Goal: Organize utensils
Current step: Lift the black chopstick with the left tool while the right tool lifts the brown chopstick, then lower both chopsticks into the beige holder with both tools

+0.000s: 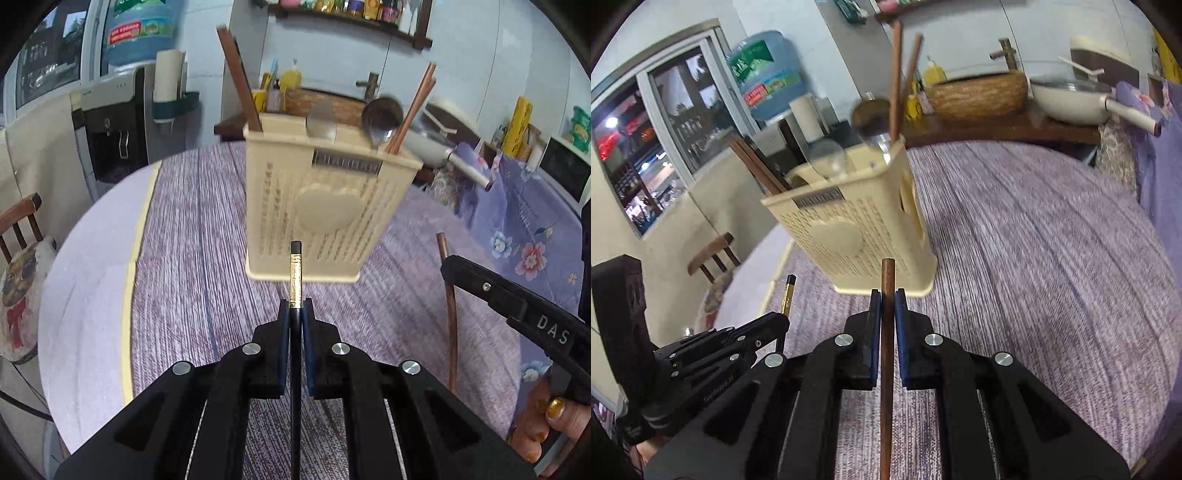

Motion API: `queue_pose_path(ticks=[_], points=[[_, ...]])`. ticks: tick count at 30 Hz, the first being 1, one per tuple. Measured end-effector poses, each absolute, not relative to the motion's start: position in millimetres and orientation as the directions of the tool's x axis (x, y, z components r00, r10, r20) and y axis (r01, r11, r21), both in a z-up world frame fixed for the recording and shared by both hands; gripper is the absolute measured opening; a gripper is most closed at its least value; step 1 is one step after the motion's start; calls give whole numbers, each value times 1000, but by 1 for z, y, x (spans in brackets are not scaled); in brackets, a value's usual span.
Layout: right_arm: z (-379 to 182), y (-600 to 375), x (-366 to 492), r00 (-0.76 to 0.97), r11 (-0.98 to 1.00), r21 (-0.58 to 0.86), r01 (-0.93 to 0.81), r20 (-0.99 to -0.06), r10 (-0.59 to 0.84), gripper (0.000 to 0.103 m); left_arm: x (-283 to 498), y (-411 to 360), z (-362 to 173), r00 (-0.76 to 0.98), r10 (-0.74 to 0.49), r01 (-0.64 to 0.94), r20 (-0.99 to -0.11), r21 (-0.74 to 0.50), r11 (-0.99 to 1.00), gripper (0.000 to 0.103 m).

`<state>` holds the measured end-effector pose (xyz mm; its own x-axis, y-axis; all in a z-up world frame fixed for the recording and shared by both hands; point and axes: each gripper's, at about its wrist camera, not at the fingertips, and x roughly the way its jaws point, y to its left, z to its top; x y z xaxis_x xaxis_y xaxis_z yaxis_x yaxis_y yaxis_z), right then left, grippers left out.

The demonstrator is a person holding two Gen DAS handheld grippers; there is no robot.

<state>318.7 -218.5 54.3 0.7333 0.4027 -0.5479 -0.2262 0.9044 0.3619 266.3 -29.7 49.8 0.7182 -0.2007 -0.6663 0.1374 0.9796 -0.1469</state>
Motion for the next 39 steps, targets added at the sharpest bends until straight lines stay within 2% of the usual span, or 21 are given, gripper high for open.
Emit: queue_pose_path(ticks=[11, 29, 39], points=[[120, -235, 285, 782, 887, 339, -312, -439, 443, 8, 249, -22, 102, 791, -223, 170, -569, -146, 975, 8], [162, -220, 274, 792, 890, 255, -377, -410, 453, 8, 241, -20, 136, 818, -226, 197, -528, -112, 974, 8], [222, -214, 293, 814, 900, 189, -393, -383, 436, 8, 252, -21, 198, 855, -237, 227, -461, -78, 971, 8]])
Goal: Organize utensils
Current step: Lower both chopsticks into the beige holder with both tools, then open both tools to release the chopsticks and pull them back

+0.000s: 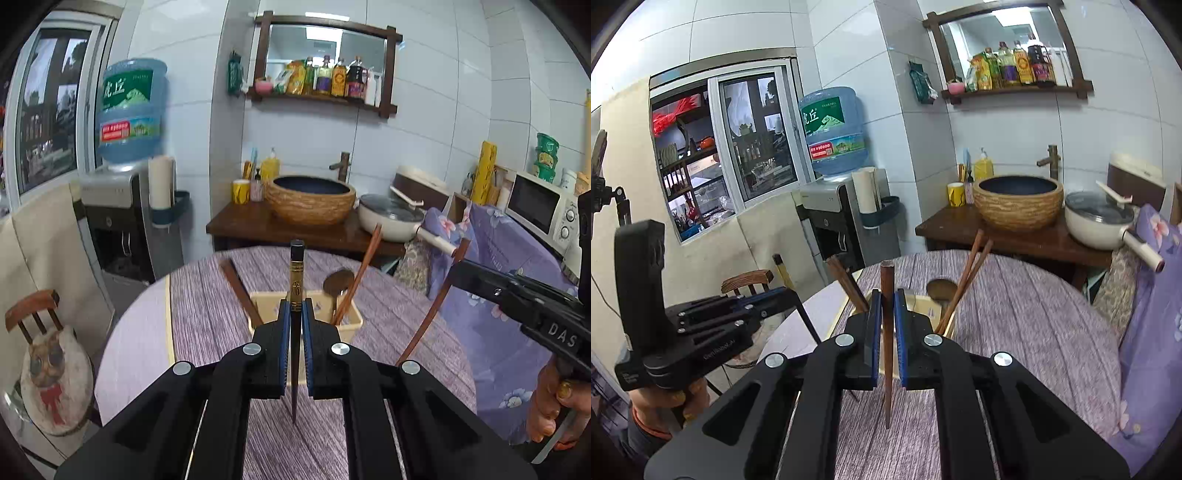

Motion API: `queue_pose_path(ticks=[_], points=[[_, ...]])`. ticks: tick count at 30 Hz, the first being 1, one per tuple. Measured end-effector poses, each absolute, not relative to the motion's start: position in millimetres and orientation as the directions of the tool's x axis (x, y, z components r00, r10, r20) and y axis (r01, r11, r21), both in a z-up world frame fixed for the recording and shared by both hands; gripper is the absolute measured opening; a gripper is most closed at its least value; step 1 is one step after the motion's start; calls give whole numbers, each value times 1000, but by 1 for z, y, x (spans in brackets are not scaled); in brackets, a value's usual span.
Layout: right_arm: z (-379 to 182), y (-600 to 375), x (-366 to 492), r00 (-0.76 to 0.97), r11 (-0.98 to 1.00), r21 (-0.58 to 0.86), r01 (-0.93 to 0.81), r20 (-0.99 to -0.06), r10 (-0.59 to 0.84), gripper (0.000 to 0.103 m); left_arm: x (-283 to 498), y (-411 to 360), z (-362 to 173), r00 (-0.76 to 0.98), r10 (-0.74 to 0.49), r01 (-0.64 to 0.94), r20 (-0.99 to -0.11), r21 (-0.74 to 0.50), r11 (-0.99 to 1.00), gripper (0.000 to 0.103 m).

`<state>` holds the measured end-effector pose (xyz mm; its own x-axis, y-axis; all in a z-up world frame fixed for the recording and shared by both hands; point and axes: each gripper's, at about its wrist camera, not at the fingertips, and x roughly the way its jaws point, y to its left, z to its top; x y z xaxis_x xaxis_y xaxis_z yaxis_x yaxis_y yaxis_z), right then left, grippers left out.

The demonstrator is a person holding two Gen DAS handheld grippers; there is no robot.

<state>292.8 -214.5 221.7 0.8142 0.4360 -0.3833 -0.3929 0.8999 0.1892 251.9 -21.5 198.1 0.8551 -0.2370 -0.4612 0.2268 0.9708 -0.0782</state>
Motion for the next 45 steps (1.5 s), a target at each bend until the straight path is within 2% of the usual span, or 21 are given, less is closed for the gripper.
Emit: queue_pose_path(ticks=[8, 13, 20, 31, 36, 41, 43, 44, 45], points=[[287, -211, 322, 871, 925, 142, -352, -313, 379, 8, 274, -22, 257, 896, -210, 195, -390, -80, 978, 8], [300, -206, 345, 897, 942, 126, -311, -289, 335, 8, 297, -23, 272, 920, -162, 141, -356, -85, 986, 8], [261, -197, 378, 883, 949, 131, -286, -348, 315, 8, 327, -27, 232, 909, -142, 109, -393, -105, 988, 8], [182, -194, 401, 836, 952, 156, -265, -455, 307, 8, 346, -34, 148, 834, -147, 101, -531, -114, 988, 8], [167, -195, 399, 837, 955, 140, -260, -460, 295, 8, 347, -33, 135, 828, -130, 91, -546, -99, 991, 8], [167, -196, 381, 874, 963, 82, -255, -406, 266, 9, 335, -31, 139, 842, -141, 108, -521, -93, 990, 8], [167, -199, 369, 886, 964, 71, -255, -383, 263, 16, 325, -29, 142, 855, -143, 119, -499, -78, 990, 8], [167, -200, 363, 891, 966, 68, -251, -374, 258, 34, 318, -28, 143, 859, -148, 128, -490, -75, 989, 11], [167, -202, 353, 904, 969, 62, -239, -350, 246, 61, 313, -26, 143, 862, -153, 133, -483, -75, 988, 24]])
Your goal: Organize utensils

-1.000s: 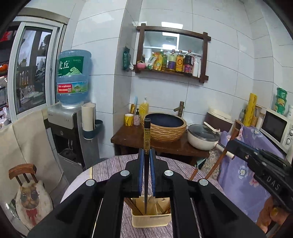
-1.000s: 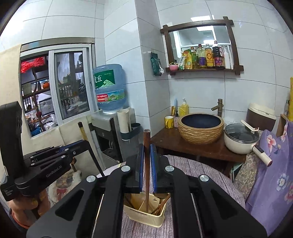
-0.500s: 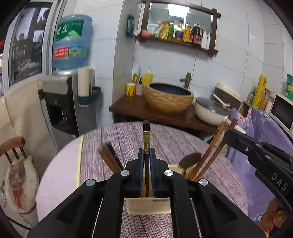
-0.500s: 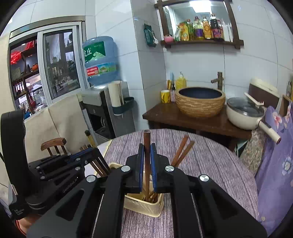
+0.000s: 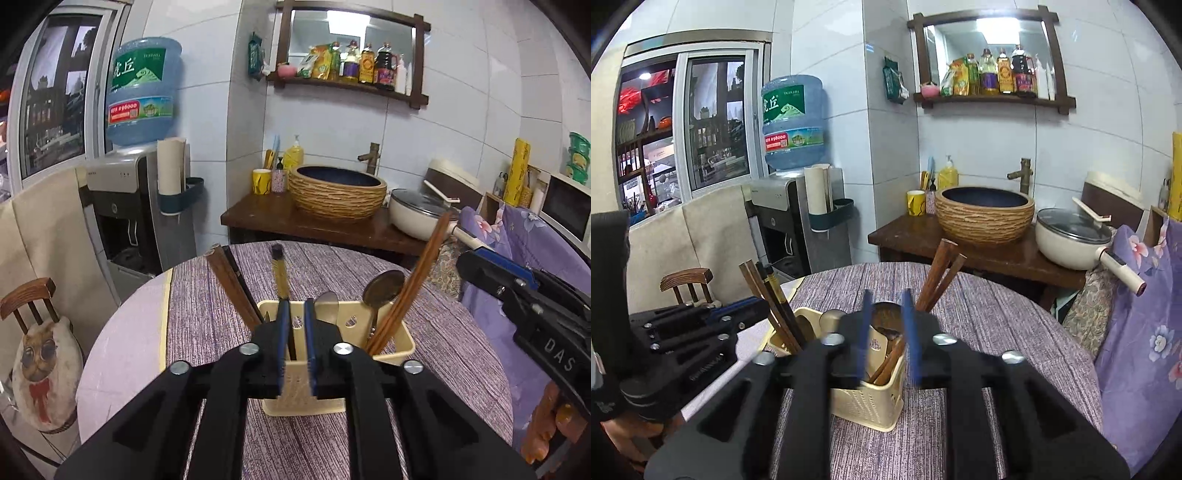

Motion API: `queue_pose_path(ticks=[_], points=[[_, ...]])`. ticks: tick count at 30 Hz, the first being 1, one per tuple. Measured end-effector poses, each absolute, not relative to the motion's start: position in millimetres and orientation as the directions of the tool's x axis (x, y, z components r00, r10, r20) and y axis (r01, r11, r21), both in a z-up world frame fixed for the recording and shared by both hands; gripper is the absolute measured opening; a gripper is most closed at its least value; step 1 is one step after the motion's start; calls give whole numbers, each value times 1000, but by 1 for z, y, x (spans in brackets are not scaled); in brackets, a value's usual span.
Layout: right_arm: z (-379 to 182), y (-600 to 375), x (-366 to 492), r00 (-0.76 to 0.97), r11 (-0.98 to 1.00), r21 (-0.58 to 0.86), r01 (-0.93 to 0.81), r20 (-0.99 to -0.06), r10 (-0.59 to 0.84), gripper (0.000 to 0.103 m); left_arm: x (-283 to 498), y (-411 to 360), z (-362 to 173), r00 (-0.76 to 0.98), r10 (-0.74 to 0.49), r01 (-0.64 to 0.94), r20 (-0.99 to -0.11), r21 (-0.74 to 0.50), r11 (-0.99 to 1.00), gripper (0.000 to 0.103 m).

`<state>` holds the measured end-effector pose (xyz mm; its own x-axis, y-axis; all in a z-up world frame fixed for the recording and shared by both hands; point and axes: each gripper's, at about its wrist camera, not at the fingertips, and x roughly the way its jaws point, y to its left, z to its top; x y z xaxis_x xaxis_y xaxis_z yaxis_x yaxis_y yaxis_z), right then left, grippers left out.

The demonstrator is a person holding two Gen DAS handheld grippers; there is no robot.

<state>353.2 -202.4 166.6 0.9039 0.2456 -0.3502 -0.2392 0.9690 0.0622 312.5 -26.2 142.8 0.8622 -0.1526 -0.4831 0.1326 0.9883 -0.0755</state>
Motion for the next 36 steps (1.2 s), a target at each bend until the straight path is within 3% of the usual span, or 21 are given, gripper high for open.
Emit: queue_pose_path(ticks=[1, 2, 3, 4, 5, 8, 13, 18, 24, 30, 36], points=[[167, -205, 344, 916, 972, 56, -229, -326, 235, 70, 304, -22, 143, 868, -161, 137, -470, -84, 987, 33], [167, -206, 332, 928, 974, 43, -221, -298, 223, 75, 297, -18, 143, 875, -166, 138, -455, -94, 986, 56], [167, -207, 321, 937, 977, 24, -214, -277, 212, 79, 288, -14, 143, 884, -168, 135, -435, -105, 985, 71], [167, -208, 310, 943, 978, 9, -210, -261, 205, 84, 277, -8, 142, 896, -169, 133, -411, -116, 984, 75], [165, -209, 299, 948, 978, -1, -207, -247, 200, 95, 268, -4, 139, 901, -173, 135, -397, -121, 983, 79], [153, -212, 265, 955, 978, -11, -209, -219, 201, 98, 238, 9, 128, 914, -178, 138, -363, -135, 981, 98], [114, -212, 218, 943, 975, 16, -220, -253, 217, 98, 192, 22, 101, 934, -171, 125, -313, -160, 979, 97], [68, -199, 167, 952, 978, 0, -211, -229, 205, 98, 146, 30, 68, 953, -130, 82, -272, -182, 980, 97], [28, -201, 118, 941, 977, 53, -209, -261, 215, 98, 99, 31, 36, 953, -44, -6, -301, -163, 987, 98], [-4, -200, 69, 934, 979, 16, -205, -295, 200, 98, 49, 27, 6, 955, 0, -36, -297, -117, 993, 98], [-29, -195, 38, 901, 966, 81, -244, -350, 257, 98, 25, 23, -13, 944, -61, 12, -323, -152, 988, 98]])
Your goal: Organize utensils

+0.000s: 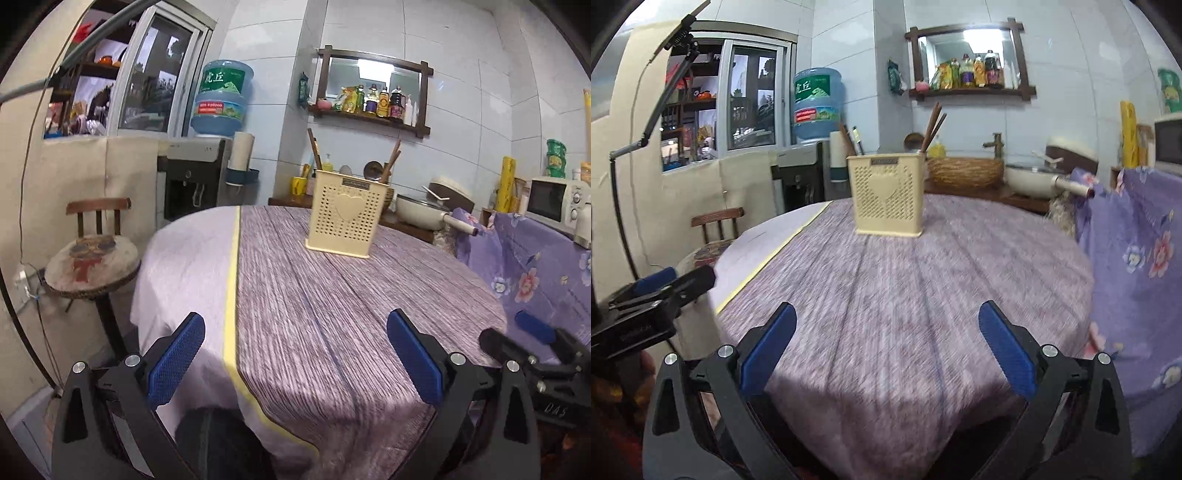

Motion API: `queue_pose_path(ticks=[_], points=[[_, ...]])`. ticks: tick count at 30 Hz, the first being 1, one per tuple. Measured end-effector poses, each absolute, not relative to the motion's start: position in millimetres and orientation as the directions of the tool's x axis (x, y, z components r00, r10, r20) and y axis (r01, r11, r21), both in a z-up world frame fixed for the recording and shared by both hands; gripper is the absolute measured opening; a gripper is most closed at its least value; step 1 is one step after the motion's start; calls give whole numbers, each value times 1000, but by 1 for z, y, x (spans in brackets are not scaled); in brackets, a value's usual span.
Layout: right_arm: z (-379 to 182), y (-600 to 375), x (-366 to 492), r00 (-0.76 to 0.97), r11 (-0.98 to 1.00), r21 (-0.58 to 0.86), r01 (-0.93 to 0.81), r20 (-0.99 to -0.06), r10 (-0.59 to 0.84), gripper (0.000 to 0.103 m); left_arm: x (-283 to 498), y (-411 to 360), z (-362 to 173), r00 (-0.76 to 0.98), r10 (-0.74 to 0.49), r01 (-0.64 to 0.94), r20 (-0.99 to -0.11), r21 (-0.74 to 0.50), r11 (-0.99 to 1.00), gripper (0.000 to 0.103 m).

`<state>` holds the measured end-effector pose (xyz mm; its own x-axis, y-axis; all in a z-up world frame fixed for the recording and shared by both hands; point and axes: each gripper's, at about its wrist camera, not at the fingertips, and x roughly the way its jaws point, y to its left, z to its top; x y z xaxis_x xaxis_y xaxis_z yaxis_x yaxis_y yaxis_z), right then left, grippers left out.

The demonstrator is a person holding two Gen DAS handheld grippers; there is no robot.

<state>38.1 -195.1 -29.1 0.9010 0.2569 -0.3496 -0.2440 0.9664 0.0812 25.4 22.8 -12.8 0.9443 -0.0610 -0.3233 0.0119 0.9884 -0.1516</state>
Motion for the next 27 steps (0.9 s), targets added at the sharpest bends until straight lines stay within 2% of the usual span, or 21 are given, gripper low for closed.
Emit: queue_pose_path(ticks=[5, 27], points=[[-28, -196, 25, 914, 972, 73, -222, -331, 234, 98, 18, 21, -10, 955, -70, 27, -289, -149, 989, 98], [-21, -207, 26, 913, 967, 103, -231, -322, 252, 98, 14, 23, -13, 953, -88, 36, -289, -179, 983, 98]])
